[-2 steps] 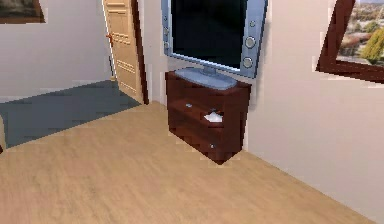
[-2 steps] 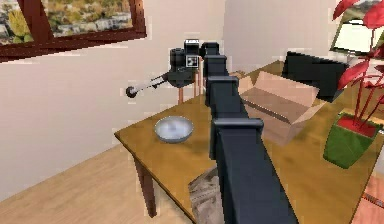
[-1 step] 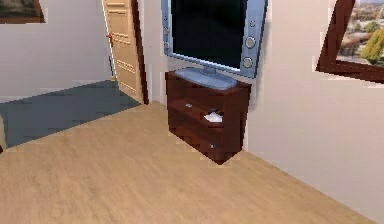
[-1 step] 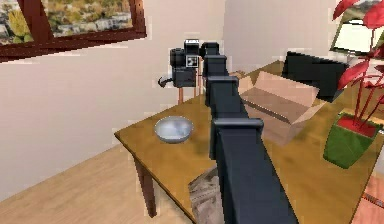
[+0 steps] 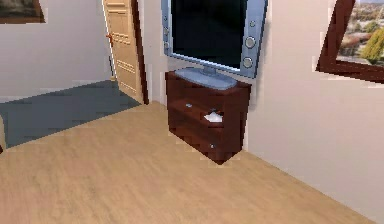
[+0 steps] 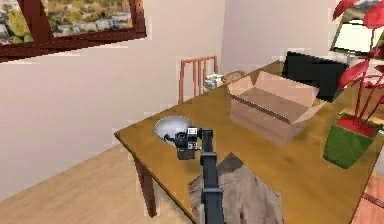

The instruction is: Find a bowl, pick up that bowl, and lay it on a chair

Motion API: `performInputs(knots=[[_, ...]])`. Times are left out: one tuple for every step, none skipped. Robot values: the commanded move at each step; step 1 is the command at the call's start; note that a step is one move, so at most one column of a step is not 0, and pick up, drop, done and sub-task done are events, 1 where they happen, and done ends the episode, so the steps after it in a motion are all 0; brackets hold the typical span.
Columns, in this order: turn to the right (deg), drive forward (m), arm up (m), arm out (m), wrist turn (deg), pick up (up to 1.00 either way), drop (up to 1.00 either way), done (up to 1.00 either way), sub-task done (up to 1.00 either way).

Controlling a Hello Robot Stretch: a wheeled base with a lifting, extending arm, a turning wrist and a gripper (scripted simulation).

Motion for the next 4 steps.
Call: performInputs(knots=[[0.0, 0.00, 0.00, 0.00, 0.0, 1.00, 0.00, 0.00, 0.00], [0.0, 0.00, 0.10, 0.00, 0.0, 0.00, 0.00, 0.00, 0.00], [0.0, 0.00, 0.18, 0.00, 0.0, 0.00, 0.00, 0.00, 0.00], [0.0, 0.00, 0.00, 0.00, -45.0, 0.00, 0.00, 0.00, 0.00]])
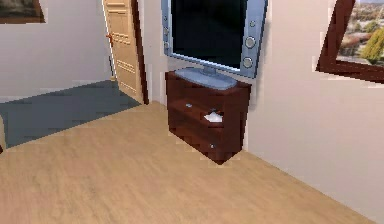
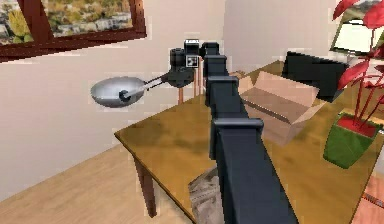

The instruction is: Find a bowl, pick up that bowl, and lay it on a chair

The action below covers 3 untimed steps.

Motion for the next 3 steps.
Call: performInputs(knots=[[0.0, 0.00, 0.00, 0.00, -45.0, 0.00, 0.00, 0.00, 0.00], [0.0, 0.00, 0.00, 0.00, -30.0, 0.00, 0.00, 0.00, 0.00], [0.0, 0.00, 0.00, -0.40, 0.0, 0.00, 0.00, 0.00, 0.00]])
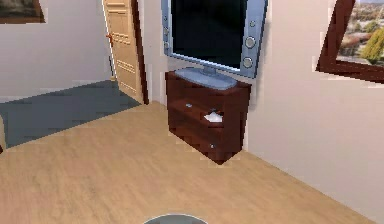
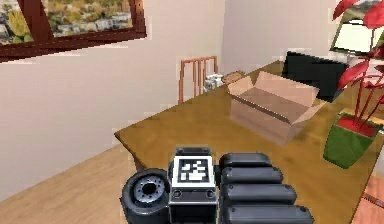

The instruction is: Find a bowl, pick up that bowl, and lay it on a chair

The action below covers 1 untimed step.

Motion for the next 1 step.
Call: performInputs(knots=[[-45.0, 0.00, 0.00, 0.00, 0.0, 0.00, 0.00, 0.00, 0.00]])
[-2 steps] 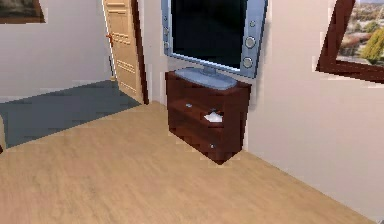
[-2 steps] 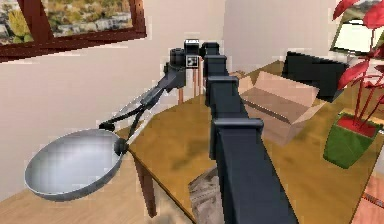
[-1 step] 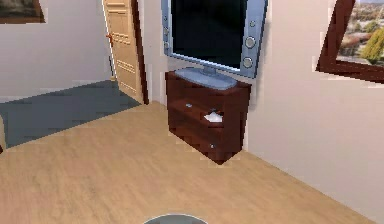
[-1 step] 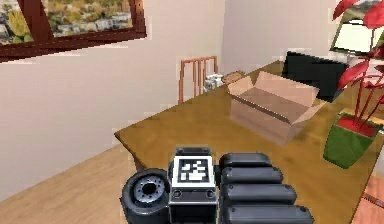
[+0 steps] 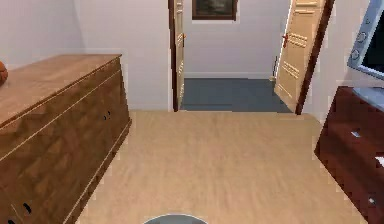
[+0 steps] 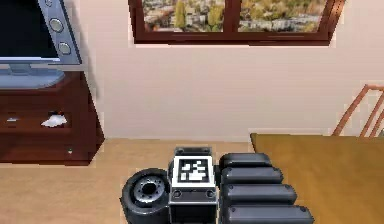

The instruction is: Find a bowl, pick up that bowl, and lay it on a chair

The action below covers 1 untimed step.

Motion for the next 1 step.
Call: performInputs(knots=[[-45.0, 0.00, 0.00, 0.00, 0.0, 0.00, 0.00, 0.00, 0.00]])
